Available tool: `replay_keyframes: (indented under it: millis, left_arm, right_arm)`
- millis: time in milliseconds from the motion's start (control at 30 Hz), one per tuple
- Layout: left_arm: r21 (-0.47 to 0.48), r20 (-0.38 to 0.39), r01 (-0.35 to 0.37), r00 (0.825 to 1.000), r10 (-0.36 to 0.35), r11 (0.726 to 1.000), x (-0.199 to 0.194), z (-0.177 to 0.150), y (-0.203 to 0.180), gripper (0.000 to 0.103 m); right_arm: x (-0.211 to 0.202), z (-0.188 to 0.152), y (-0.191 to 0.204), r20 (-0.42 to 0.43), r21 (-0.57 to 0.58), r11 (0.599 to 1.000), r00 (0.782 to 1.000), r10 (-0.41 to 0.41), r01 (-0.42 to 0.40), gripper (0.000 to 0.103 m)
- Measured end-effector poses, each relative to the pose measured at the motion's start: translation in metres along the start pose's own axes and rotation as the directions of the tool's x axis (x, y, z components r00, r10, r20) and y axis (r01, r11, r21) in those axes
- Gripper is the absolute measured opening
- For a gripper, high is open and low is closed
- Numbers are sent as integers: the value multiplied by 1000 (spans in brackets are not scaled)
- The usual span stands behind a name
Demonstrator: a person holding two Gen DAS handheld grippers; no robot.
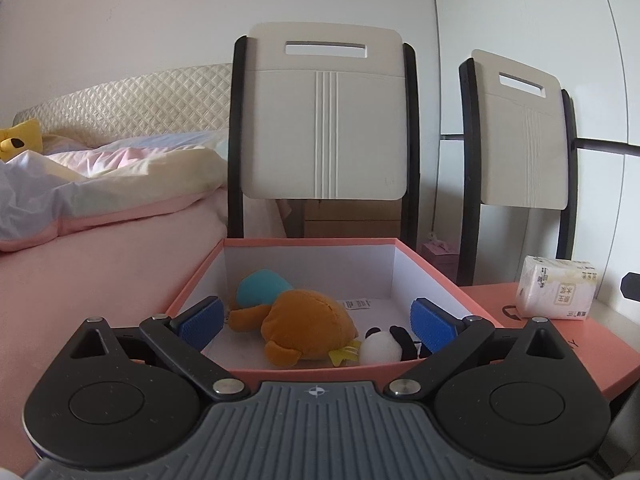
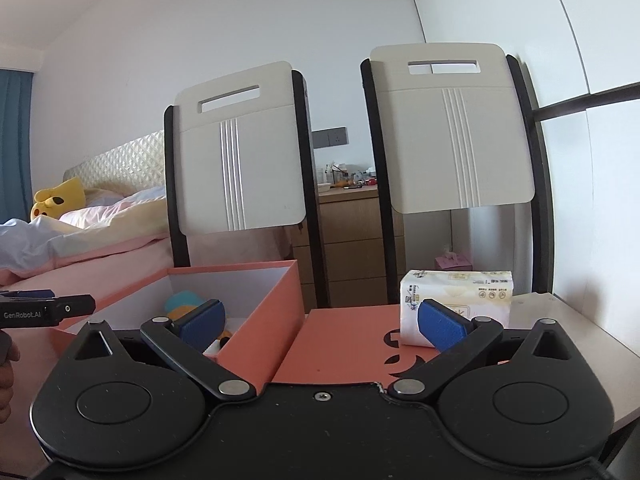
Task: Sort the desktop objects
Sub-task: 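Move the left tool toward the white tissue pack on the table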
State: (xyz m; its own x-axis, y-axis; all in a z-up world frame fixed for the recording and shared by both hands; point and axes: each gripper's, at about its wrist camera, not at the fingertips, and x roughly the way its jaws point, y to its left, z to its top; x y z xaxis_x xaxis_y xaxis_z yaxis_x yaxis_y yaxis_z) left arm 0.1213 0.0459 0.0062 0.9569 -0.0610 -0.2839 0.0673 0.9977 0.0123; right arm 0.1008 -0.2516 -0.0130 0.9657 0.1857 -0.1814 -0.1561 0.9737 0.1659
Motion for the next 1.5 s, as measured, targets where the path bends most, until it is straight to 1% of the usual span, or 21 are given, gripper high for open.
replay_keyframes:
  millis: [167, 300, 400, 500, 533, 700, 800, 867, 967, 1000, 1133, 1200, 1367, 1433, 1500]
  left_arm:
    - [-32, -5, 26, 1000, -26, 999, 3, -2, -25, 101]
    - [-60, 26, 48, 999, -47, 997, 3, -3, -46, 101]
    - [-70, 68, 90, 994, -85, 993, 3, -2, -64, 101]
    - [-55, 73, 127, 990, -123, 990, 8, -2, -86, 101]
    - [-52, 70, 150, 987, -146, 987, 10, -3, -93, 101]
    - [-30, 36, 263, 964, -262, 964, 26, -8, -136, 101]
    - [-51, 6, 341, 940, -341, 939, 41, -11, -165, 101]
    - [-59, -13, 377, 926, -378, 924, 53, -14, -186, 101]
    - [-101, -44, 424, 902, -430, 900, 80, -17, -212, 101]
    - [-118, -54, 431, 897, -439, 895, 91, -18, -219, 101]
    - [-155, -68, 386, 914, -400, 909, 131, -14, -237, 101]
    - [-170, -81, 371, 918, -388, 913, 150, -11, -242, 101]
    - [-237, -136, 341, 916, -378, 910, 193, -8, -247, 101]
    - [-274, -153, 341, 908, -390, 899, 207, -6, -247, 101]
    - [-315, -146, 347, 902, -406, 884, 216, -4, -243, 101]
  right_arm:
    - [-9, -7, -21, 8, 37, 999, 1000, -20, 19, 102]
    - [-15, -12, -36, -1, 44, 998, 999, -33, 33, 102]
    - [-19, -16, -49, -8, 43, 998, 999, -43, 43, 102]
    - [-22, -22, -61, -14, 56, 997, 998, -60, 60, 102]
    - [-24, -24, -64, -14, 65, 996, 998, -65, 66, 102]
    - [-43, -35, -84, -4, 121, 985, 992, -127, 126, 102]
    - [-57, -42, -98, -14, 142, 973, 983, -184, 184, 102]
    - [-68, -46, -109, -18, 151, 962, 974, -226, 227, 102]
    - [-83, -50, -126, -25, 163, 946, 960, -279, 279, 102]
    - [-88, -51, -130, -24, 165, 941, 955, -294, 294, 102]
    - [-103, -53, -144, -14, 183, 927, 944, -331, 328, 102]
    - [-105, -55, -149, -19, 196, 922, 941, -336, 334, 102]
    - [-107, -58, -155, -29, 206, 923, 944, -327, 326, 102]
    - [-107, -58, -156, -29, 205, 925, 946, -322, 321, 102]
    - [-107, -58, -156, -31, 204, 926, 948, -318, 317, 102]
